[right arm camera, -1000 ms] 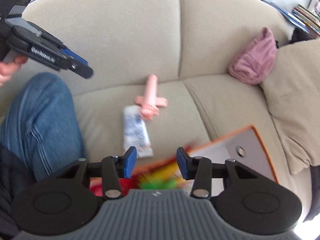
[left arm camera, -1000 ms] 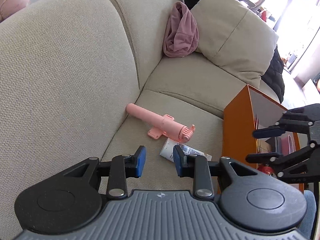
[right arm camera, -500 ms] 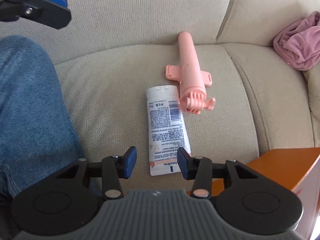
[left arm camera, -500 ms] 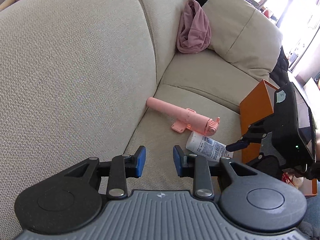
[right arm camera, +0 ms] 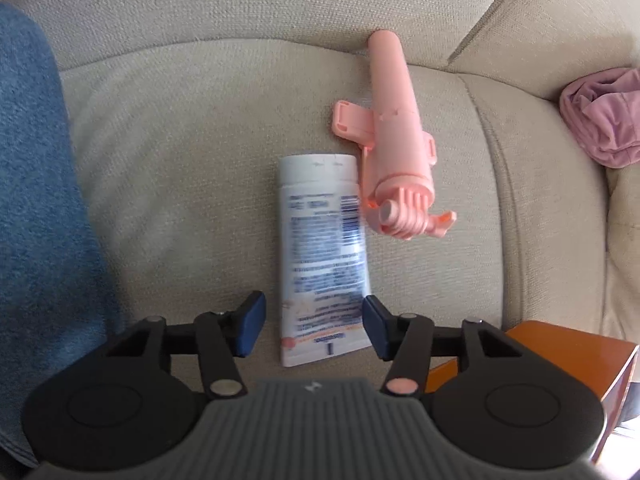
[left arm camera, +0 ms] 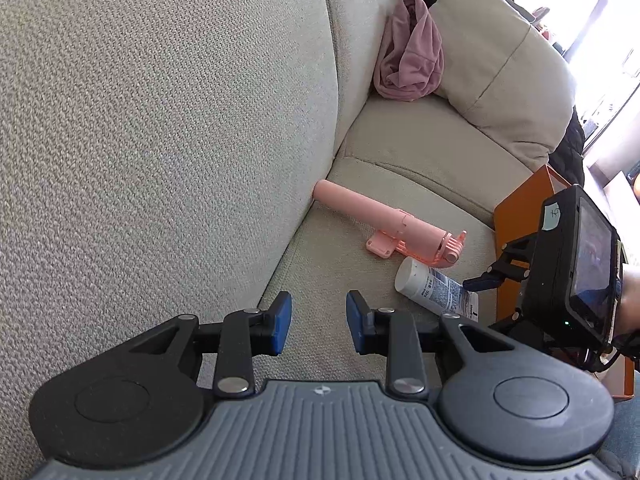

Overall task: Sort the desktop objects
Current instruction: 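Move the right gripper to the white tube and grasp it, then carry the white tube into the box with right while left grasps the pink selfie stick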

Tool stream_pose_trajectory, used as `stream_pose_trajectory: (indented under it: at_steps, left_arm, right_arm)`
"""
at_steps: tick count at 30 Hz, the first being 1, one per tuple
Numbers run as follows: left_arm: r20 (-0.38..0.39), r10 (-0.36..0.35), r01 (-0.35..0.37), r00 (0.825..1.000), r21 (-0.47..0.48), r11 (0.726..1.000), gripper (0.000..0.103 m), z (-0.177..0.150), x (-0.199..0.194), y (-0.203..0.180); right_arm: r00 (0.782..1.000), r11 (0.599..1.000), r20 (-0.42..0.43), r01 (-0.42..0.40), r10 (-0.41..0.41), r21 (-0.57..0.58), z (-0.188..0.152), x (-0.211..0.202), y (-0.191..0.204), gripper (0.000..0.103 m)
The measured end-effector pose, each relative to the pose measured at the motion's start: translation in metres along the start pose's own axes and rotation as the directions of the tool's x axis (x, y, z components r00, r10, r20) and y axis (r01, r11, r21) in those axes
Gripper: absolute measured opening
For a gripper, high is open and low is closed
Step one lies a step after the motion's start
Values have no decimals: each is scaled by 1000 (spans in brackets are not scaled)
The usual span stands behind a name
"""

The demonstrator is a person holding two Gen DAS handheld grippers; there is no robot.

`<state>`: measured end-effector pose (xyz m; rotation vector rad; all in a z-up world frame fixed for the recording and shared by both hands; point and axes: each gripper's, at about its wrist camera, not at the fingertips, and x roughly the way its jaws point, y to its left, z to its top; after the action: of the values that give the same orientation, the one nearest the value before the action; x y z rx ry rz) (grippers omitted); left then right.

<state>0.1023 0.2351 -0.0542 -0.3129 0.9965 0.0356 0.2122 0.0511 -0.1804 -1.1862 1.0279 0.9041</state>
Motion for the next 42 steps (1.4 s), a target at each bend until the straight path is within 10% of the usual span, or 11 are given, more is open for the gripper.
stream_pose_trajectory:
  at_steps: [13, 24, 33, 42]
  left_arm:
    - [23, -8, 8, 1000, 0, 1000, 34, -10, -17, 3]
    - [34, -25, 25, 999, 17, 1000, 34, -9, -24, -8]
    - [26, -21, 20, 999, 47, 999, 34, -6, -19, -19]
    - [70, -7, -15, 998, 301, 953, 34, 9, 0, -55]
  right_arm:
    - [996, 999, 92, 16, -18, 29, -12, -31, -4, 13]
    - [970, 991, 242, -64, 35, 114, -20, -96, -23, 11]
    - [956, 956, 272, -173, 106, 235, -13, -67, -37, 11]
    - [923, 926, 375, -212, 85, 312, -38, -98, -53, 11]
